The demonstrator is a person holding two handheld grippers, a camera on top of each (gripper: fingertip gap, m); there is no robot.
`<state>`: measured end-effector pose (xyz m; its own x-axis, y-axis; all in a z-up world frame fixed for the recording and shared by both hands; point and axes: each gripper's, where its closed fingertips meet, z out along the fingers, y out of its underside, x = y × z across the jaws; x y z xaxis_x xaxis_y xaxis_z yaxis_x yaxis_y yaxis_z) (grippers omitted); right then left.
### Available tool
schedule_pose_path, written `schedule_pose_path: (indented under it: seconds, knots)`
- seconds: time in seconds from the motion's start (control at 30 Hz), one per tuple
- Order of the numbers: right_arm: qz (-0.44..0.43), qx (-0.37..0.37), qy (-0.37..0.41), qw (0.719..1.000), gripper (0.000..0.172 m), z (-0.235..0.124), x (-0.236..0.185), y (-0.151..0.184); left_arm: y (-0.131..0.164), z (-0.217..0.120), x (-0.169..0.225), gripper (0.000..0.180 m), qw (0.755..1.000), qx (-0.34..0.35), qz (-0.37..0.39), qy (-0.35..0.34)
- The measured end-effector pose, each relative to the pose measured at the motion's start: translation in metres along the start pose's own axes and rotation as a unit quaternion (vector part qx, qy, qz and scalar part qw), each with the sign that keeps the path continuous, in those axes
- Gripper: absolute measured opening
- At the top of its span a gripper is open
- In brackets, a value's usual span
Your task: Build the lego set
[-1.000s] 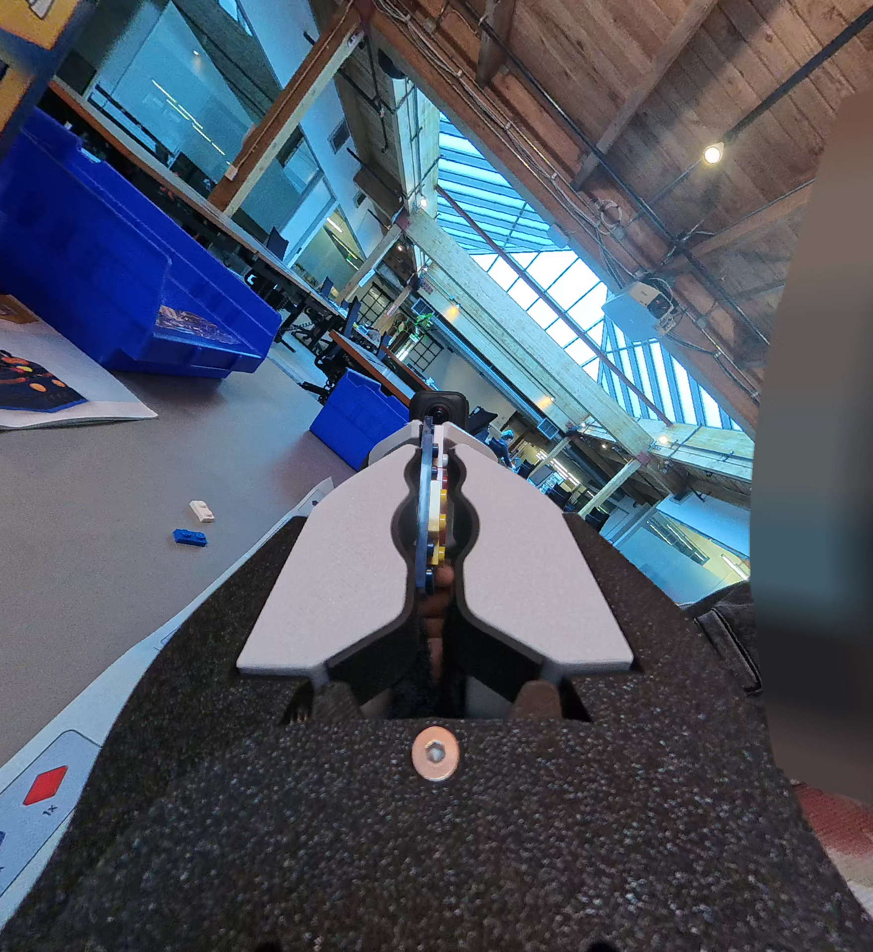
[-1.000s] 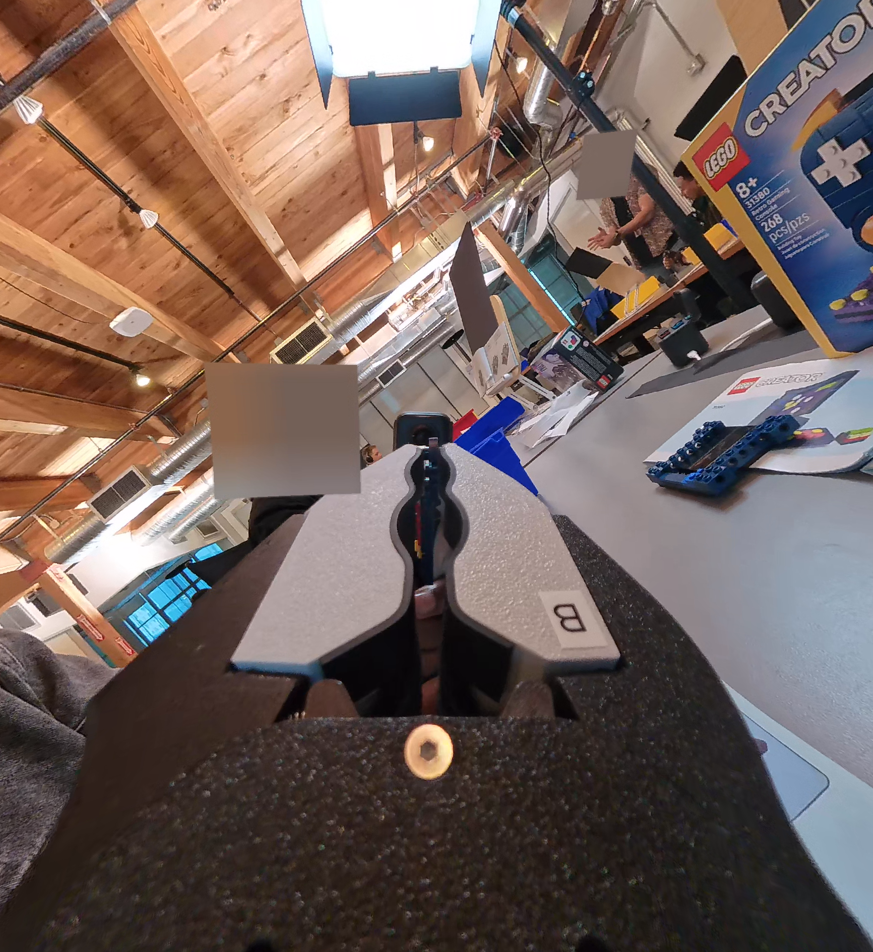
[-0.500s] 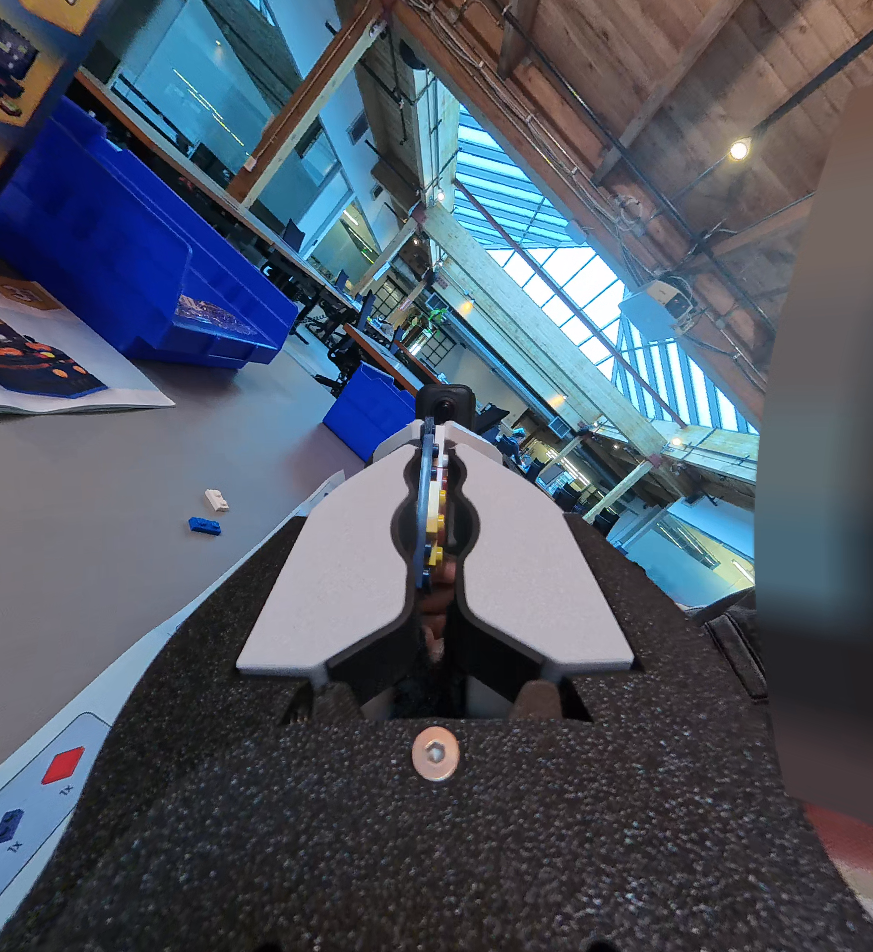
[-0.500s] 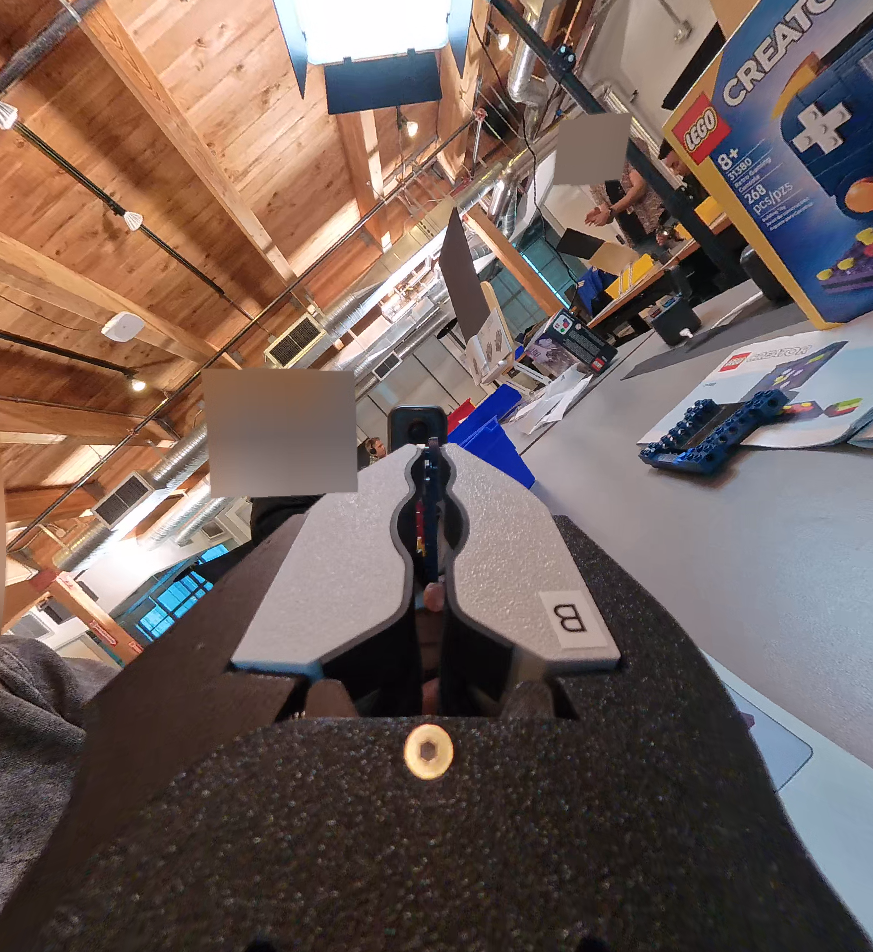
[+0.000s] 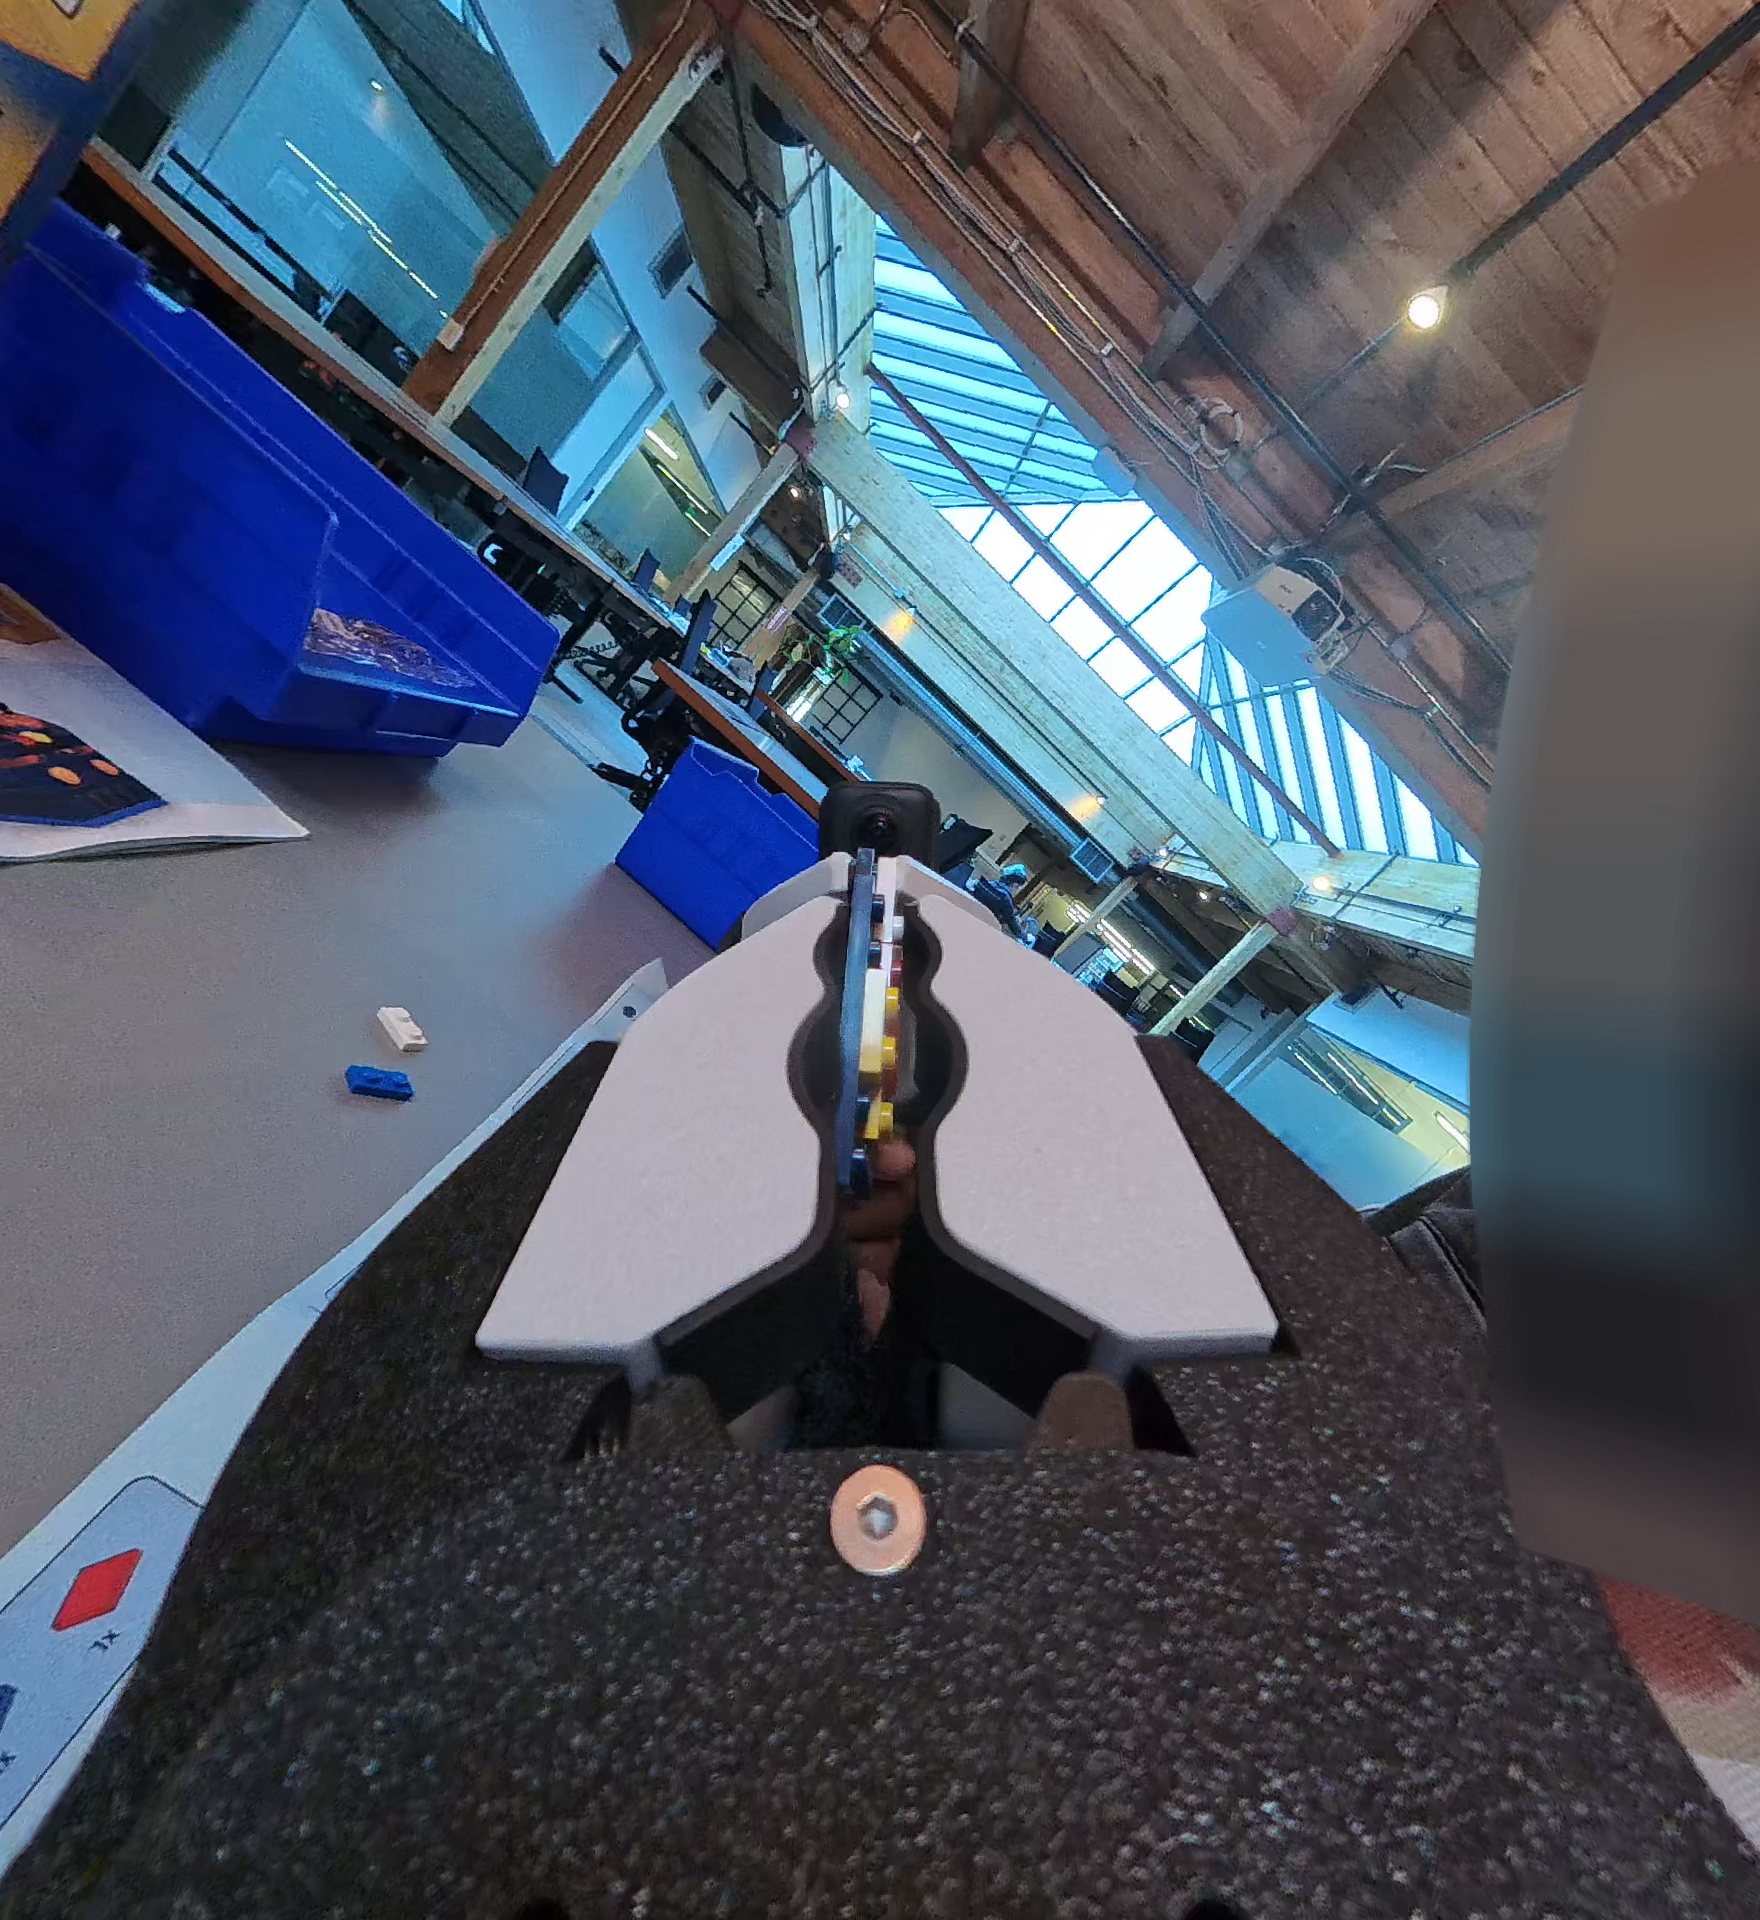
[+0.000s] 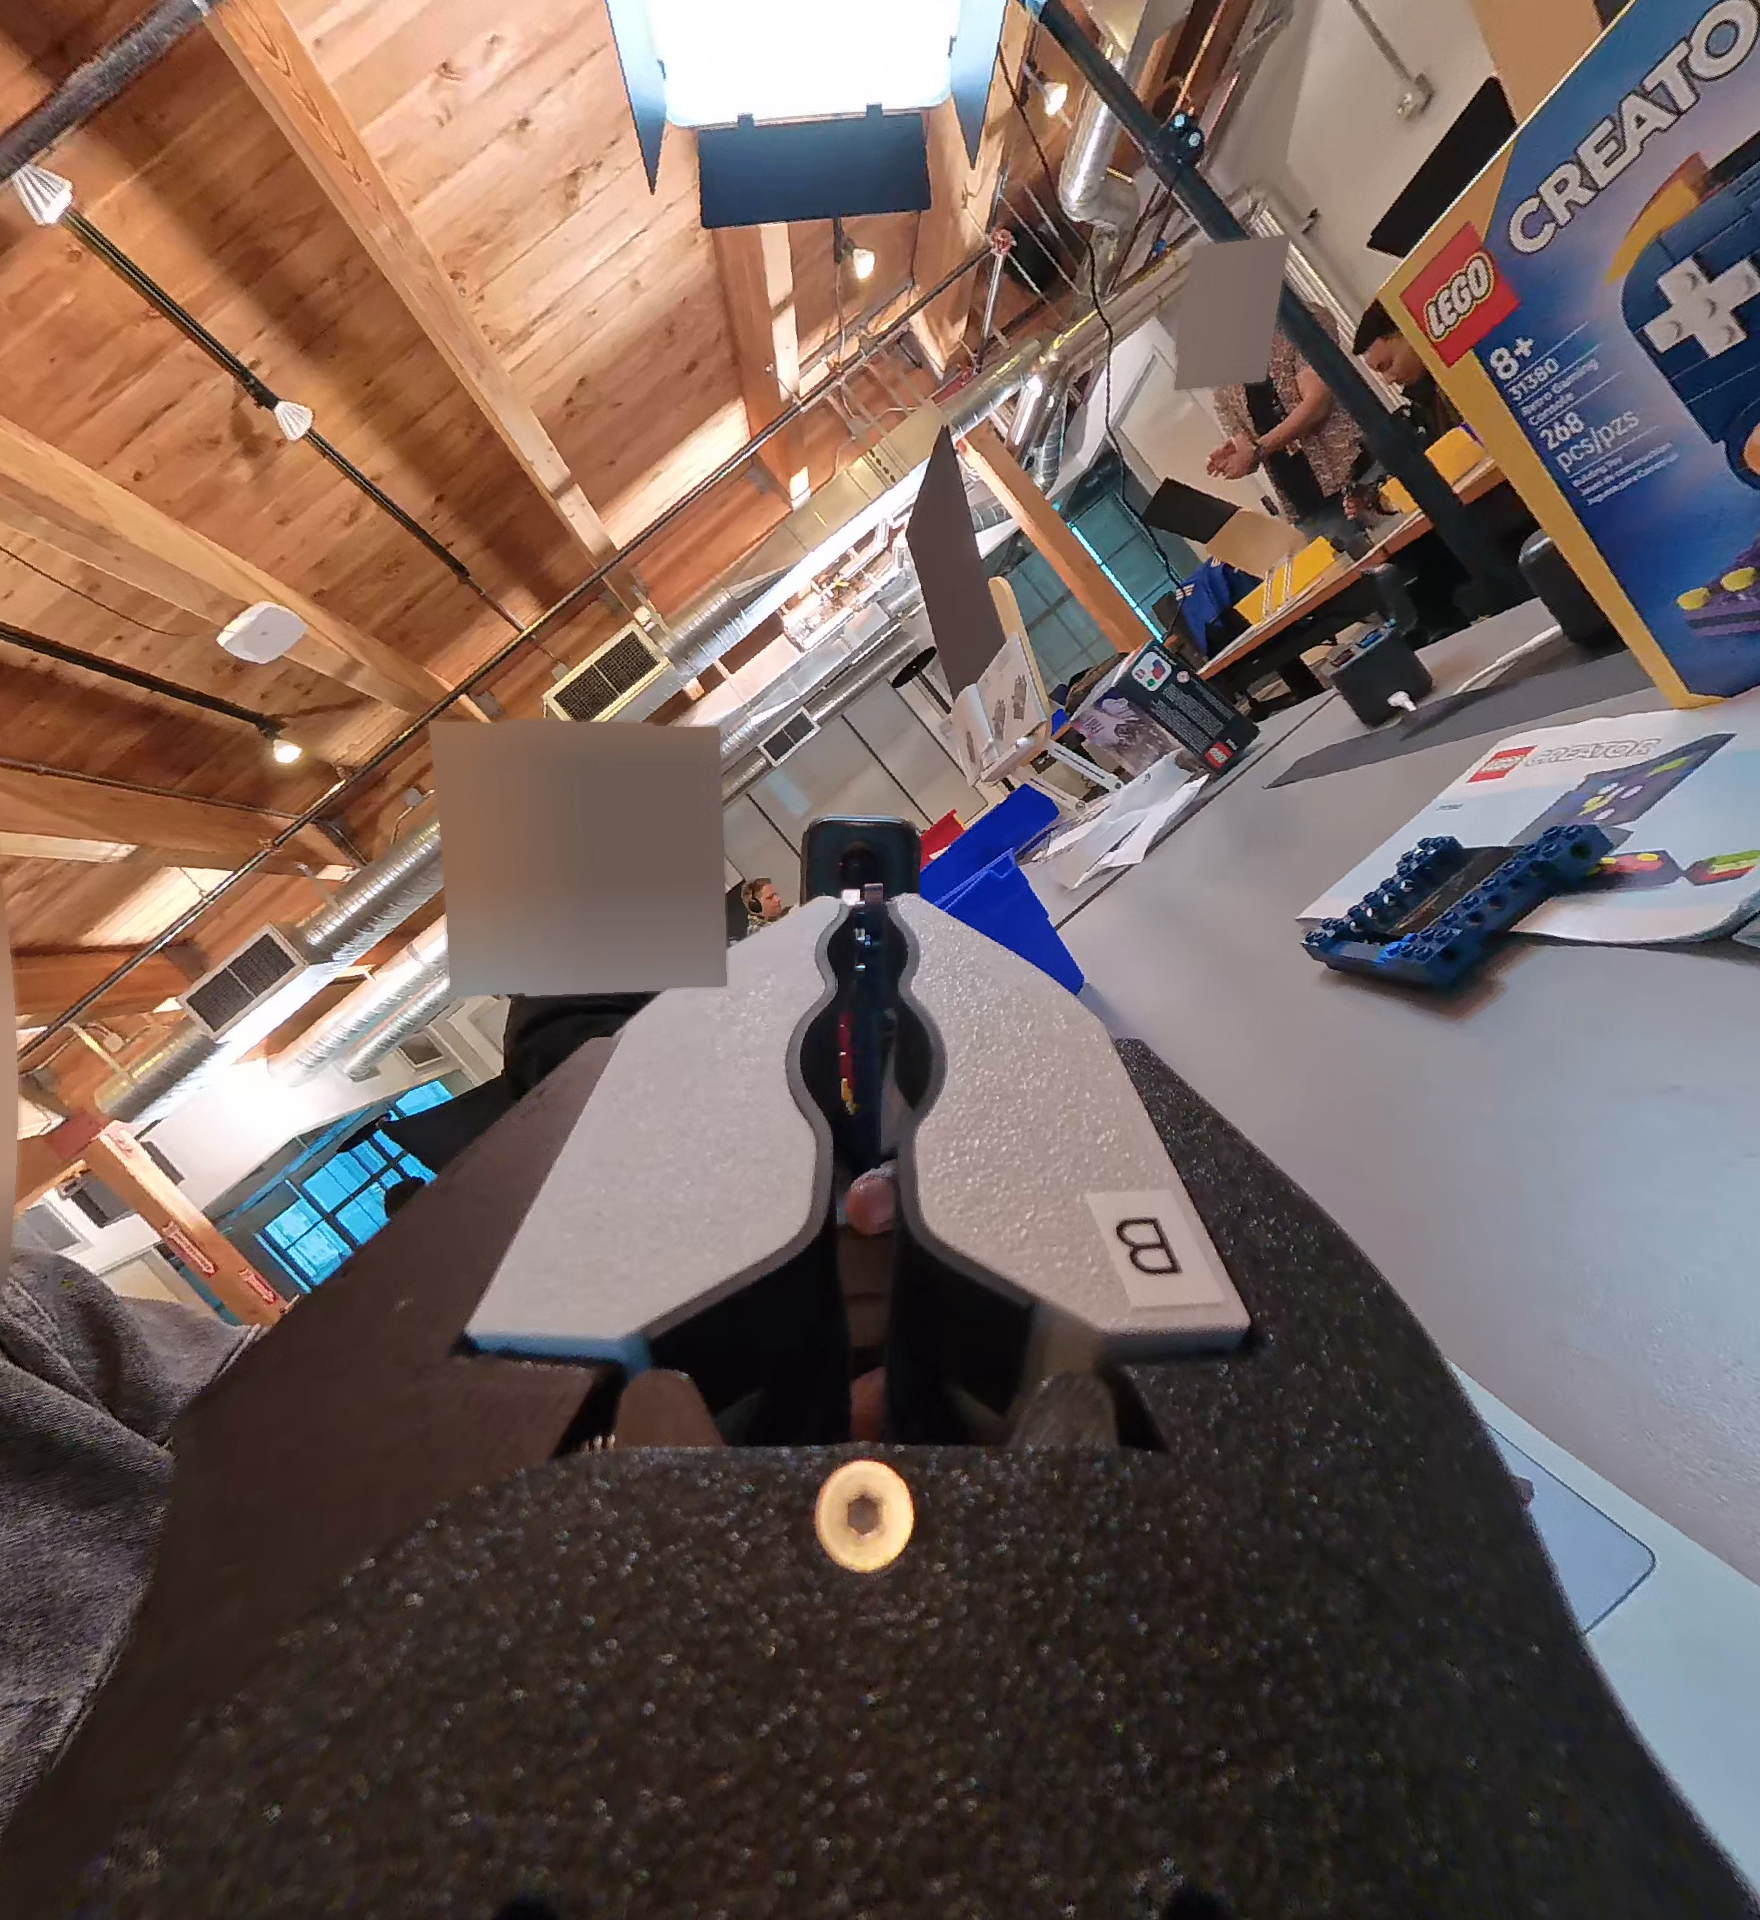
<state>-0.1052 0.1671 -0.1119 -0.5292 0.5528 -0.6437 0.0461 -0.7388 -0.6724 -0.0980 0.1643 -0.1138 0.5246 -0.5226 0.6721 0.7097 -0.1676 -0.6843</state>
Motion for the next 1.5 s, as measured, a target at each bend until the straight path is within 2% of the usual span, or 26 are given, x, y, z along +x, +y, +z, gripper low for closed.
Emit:
schedule_pose_path:
  seconds: [0.07,0.1,0.2,0.27,0.4,0.6,0.8,0.9,1.07,1.17,1.33,1.43,1.5]
  knots:
    - [0.009,-0.001,-0.002,1.0,0.004,0.0,0.001,0.001,0.001,0.0,-0.003,0.01,1.0,0.001,-0.01,-0.006]
    - [0.013,-0.006,-0.004,1.0,0.004,0.001,0.0,0.003,0.004,0.001,-0.006,0.017,1.0,-0.008,-0.014,-0.017]
    - [0.028,-0.009,0.004,1.0,0.004,0.001,0.005,0.006,0.007,0.004,-0.004,0.009,1.0,-0.009,-0.02,-0.009]
    - [0.033,-0.011,0.005,0.999,0.004,0.0,0.006,0.007,0.008,0.004,-0.006,0.009,1.0,-0.014,-0.011,-0.017]
    - [0.041,-0.007,0.005,0.999,0.004,0.001,0.007,0.006,0.008,0.004,-0.007,0.008,0.999,-0.007,-0.043,-0.006]
    - [0.1,0.009,-0.019,0.995,0.004,0.0,0.006,0.004,0.006,0.005,-0.006,0.008,0.997,0.007,-0.074,0.009]
    - [0.089,-0.005,-0.026,0.996,0.004,0.001,0.002,0.004,0.006,0.005,-0.002,0.008,0.998,0.003,-0.055,0.016]
    - [0.094,-0.012,-0.048,0.994,0.017,0.002,-0.004,0.004,0.005,0.003,-0.002,0.008,0.999,0.008,-0.05,0.016]
    - [0.035,-0.039,-0.074,0.996,0.021,0.002,-0.015,0.003,0.003,0.003,0.006,0.008,0.998,0.011,-0.046,0.035]
    - [-0.033,-0.08,-0.087,0.992,0.027,0.001,-0.021,0.005,0.002,0.002,0.01,0.008,0.997,0.013,-0.057,0.05]
    - [-0.181,-0.117,-0.051,0.975,0.016,-0.002,-0.019,0.008,0.004,0.004,0.015,0.008,0.996,0.003,-0.059,0.062]
    - [-0.205,-0.128,-0.047,0.969,0.016,-0.003,-0.019,0.008,0.003,0.004,0.015,0.007,0.996,0.008,-0.063,0.064]
    - [-0.222,-0.137,-0.037,0.965,0.01,-0.003,-0.017,0.01,0.0,0.002,0.015,0.008,0.996,0.012,-0.061,0.063]
